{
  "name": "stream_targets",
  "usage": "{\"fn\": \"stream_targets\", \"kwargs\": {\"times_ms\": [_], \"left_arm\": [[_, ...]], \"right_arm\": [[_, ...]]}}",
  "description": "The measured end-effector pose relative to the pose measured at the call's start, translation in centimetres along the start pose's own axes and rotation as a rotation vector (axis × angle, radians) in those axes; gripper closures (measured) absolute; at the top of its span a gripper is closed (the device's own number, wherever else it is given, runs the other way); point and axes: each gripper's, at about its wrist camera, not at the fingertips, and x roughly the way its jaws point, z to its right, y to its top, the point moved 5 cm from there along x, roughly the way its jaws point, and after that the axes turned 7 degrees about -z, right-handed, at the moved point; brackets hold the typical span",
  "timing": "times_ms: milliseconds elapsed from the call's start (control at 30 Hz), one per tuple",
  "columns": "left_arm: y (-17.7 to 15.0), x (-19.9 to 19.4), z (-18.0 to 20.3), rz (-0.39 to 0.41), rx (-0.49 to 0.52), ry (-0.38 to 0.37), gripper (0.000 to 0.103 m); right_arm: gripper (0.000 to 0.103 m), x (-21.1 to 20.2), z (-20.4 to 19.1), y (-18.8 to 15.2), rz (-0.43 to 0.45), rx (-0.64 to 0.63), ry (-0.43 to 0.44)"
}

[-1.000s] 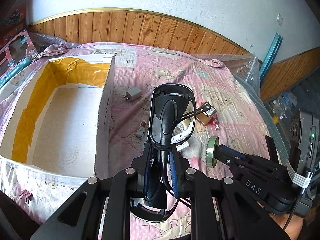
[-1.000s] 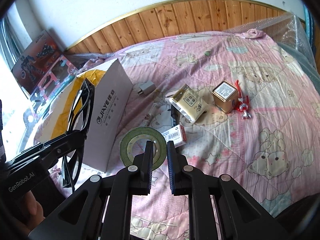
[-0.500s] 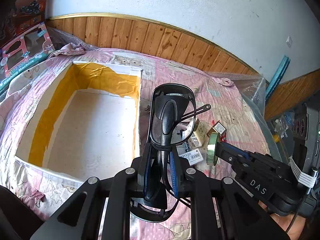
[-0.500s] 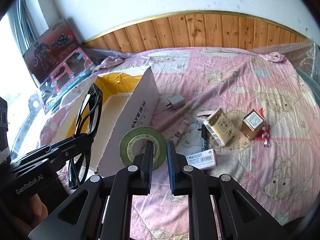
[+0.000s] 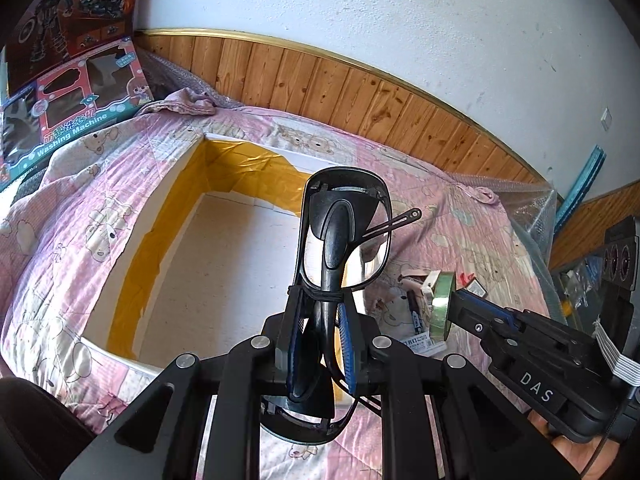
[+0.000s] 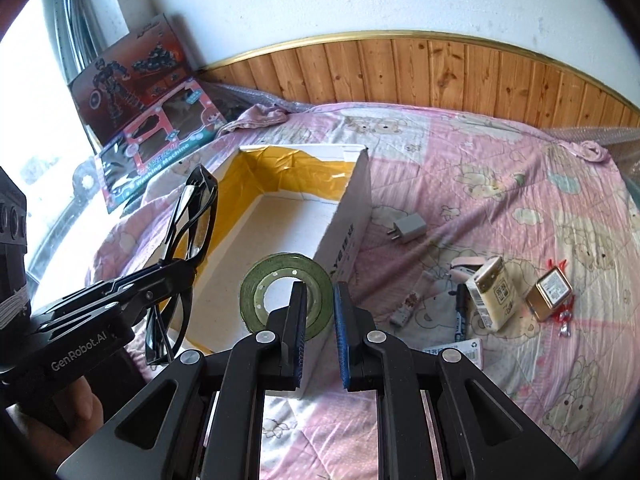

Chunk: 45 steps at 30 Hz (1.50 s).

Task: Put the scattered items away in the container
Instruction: 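Carry the eyeglasses and green tape roll over the box with both grippers, then release the eyeglasses and tape roll into the box, then withdraw both grippers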

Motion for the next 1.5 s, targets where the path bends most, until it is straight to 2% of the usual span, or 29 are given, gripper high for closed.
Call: {"fn": "stream_targets", "kwargs": {"times_ms": [500, 767, 1000, 1067, 1133, 1167, 1300, 1500], "left_arm": [[1.1, 1.8, -6.0, -0.038, -0.066, 0.078, 0.085], [2.0, 4.3, -8.2, -0.112, -0.071, 0.121, 0.085], [2.8, 6.8, -9.9, -0.183, -0.070, 0.151, 0.085], [3.0, 7.3, -10.2, -0.193, -0.069, 0.172, 0.085], [3.0, 8.2, -10.6, -0.225, -0.062, 0.184, 0.084], [2.9, 8.5, -10.8, -0.236, -0.067, 0.189, 0.083], [3.1, 7.9, -10.7, -0.218, -0.061, 0.211, 0.073], [3.8, 3.8, -8.9, -0.122, -0.059, 0.184, 0.072]], "right_arm": [[0.089, 4.4, -6.4, 2.4, -0.064, -0.160, 0.027], [0.089, 8.5, -6.8, 3.9, -0.142, -0.193, 0.014], [0.088, 11.6, -6.6, 5.2, -0.196, -0.241, -0.058], [0.087, 12.5, -6.4, 5.3, -0.212, -0.248, -0.075], [0.076, 13.2, -6.0, 5.3, -0.230, -0.227, -0.067], [0.066, 13.2, -5.8, 5.3, -0.229, -0.216, -0.060], [0.066, 11.7, -5.6, 5.7, -0.190, -0.164, 0.011], [0.066, 5.3, -5.0, 5.9, -0.016, -0.100, 0.125]]}}
